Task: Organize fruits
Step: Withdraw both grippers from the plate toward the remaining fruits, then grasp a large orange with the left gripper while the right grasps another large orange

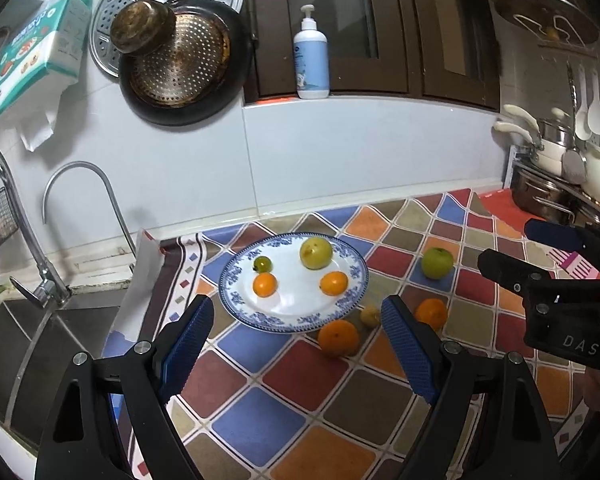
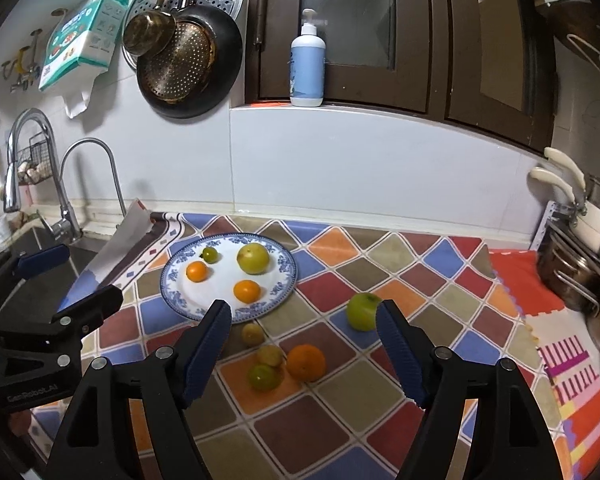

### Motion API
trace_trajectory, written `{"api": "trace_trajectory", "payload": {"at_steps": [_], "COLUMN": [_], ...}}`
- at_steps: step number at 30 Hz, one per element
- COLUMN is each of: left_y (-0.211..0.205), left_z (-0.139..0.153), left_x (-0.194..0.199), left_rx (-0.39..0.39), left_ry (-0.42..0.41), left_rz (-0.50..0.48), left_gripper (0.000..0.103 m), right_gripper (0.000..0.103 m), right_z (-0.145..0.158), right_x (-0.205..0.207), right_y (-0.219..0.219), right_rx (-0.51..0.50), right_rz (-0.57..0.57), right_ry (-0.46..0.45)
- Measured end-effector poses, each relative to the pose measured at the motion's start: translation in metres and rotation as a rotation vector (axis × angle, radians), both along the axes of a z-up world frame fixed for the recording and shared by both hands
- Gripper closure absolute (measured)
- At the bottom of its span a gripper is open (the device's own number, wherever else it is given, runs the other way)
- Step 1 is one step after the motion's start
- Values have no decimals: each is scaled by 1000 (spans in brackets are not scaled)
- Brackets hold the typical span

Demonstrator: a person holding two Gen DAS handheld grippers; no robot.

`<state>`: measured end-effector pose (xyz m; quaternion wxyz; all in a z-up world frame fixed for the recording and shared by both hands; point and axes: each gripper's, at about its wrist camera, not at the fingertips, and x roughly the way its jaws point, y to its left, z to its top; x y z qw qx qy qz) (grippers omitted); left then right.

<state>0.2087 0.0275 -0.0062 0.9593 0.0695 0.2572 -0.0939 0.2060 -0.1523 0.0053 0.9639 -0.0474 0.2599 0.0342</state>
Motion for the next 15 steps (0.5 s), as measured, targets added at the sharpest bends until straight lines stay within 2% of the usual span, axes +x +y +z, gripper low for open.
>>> {"api": "trace_trajectory", "payload": {"at_steps": [7, 15], "left_y": [-9, -18], "left_z": [-23, -51], "left_x": [3, 23], "left_rx": [61, 82], "left_ry": [26, 101], "left_rz": [-47, -66], "left_gripper": [17, 20], "right_gripper": [28, 28], "right_z": [-19, -50], "right_x": [-3, 16], "right_y": [3, -7], "right_rx": [-38, -20], "right_rz": [27, 3], "right_ry": [31, 130]}}
